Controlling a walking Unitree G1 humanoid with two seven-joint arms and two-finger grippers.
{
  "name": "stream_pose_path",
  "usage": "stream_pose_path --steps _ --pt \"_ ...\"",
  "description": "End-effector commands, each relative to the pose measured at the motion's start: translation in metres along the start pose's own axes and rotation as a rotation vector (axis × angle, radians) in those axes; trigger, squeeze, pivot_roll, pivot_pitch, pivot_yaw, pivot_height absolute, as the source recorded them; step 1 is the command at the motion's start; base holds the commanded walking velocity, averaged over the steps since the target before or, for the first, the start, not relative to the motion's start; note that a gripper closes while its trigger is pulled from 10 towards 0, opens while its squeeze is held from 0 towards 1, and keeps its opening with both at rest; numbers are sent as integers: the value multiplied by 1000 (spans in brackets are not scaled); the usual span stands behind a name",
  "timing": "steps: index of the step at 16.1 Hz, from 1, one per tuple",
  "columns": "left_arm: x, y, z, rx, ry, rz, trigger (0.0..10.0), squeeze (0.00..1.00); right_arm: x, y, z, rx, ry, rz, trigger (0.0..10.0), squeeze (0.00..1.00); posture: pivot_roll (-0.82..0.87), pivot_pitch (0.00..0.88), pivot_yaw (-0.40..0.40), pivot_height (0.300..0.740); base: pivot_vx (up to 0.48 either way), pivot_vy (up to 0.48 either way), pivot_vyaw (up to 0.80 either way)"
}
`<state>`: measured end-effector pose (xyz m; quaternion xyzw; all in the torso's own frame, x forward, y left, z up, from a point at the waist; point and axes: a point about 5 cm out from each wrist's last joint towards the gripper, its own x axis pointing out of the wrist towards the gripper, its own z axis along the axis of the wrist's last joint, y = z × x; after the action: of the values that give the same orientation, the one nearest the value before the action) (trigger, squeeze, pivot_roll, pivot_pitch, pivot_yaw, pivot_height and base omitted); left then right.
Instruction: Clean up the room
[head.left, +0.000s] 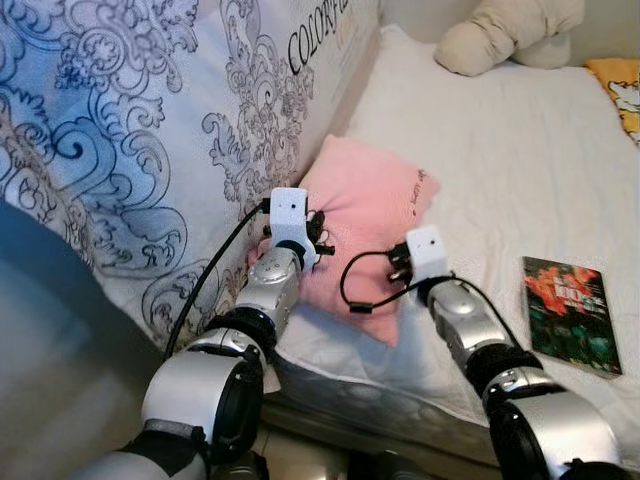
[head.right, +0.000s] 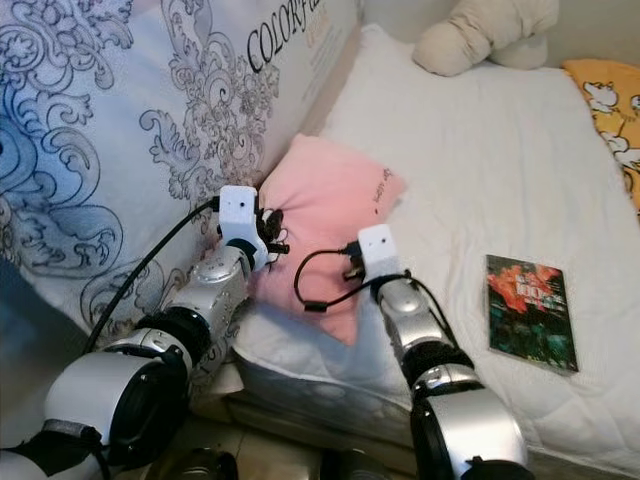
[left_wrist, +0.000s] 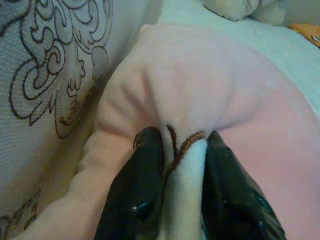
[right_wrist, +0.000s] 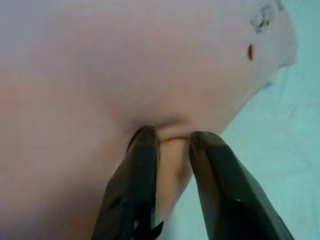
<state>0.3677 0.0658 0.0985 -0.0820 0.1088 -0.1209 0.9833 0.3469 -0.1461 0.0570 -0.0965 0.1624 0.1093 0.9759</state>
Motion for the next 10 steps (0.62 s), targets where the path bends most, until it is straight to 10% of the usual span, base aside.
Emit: stream_pose_path --steps 1,7,10 --pt "-1 -2 -2 -14 -1 -7 10000 1000 1 -6 7 -17 -18 -20 10000 1000 4 51 -38 740 0 0 0" --pt "-11 19 2 156 -110 -79 10000 1000 -3 -28 25 -30 -155 -127 10000 1000 20 0 -38 740 0 0 0" --pt "-40 40 -9 298 -143 -149 10000 1000 -23 -31 -15 76 -143 -215 10000 1000 55 0 -20 740 0 0 0"
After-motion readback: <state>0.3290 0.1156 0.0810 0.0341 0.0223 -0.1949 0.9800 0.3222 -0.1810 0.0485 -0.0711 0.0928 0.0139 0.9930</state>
